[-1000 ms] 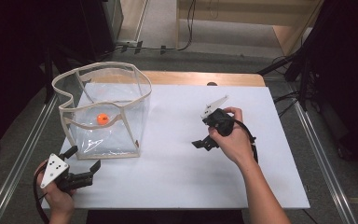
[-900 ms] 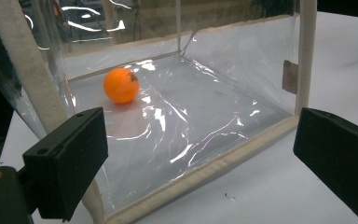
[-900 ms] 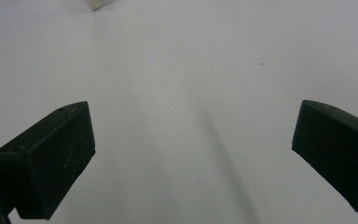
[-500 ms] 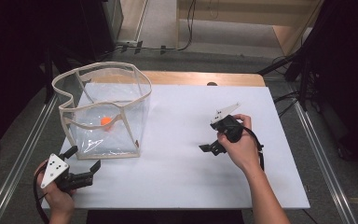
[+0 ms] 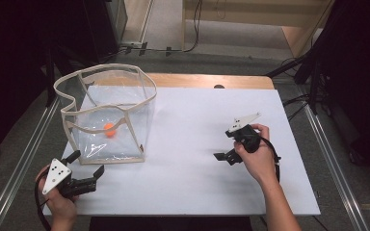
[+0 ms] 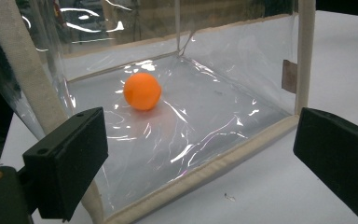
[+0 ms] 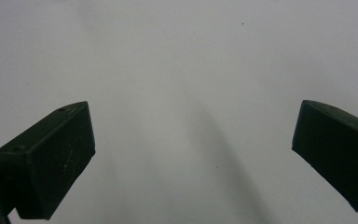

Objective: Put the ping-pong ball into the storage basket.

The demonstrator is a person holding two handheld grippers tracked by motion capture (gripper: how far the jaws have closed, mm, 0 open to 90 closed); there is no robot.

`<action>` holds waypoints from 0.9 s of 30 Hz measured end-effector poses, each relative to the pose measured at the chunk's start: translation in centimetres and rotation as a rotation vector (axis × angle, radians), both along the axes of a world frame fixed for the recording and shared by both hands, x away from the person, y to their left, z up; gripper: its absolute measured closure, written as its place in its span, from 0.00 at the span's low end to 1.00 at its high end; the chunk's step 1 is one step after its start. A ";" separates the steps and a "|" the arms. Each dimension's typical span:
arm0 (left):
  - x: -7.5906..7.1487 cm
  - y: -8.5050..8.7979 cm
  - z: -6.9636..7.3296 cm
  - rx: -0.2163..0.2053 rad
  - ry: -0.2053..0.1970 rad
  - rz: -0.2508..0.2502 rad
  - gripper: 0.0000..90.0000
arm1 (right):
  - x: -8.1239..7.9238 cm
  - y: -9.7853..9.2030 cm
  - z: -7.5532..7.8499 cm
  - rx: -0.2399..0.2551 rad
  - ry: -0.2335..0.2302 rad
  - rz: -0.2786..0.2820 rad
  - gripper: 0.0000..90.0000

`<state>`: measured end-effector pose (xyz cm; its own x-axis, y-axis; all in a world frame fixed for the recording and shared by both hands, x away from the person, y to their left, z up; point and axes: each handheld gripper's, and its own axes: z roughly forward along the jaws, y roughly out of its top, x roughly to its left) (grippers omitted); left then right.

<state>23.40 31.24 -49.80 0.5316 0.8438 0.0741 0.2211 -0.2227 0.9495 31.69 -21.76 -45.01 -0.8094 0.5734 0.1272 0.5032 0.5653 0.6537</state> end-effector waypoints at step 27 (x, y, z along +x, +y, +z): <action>-0.2 0.0 0.0 0.011 -0.009 -0.008 0.04 | -2.8 -4.9 -2.1 0.063 -0.010 -0.089 0.00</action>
<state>23.25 31.19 -49.78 0.5373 0.8388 0.0877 0.2110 -0.2344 0.9490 28.86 -26.68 -47.09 -0.7573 0.6339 0.1570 0.5425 0.4768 0.6917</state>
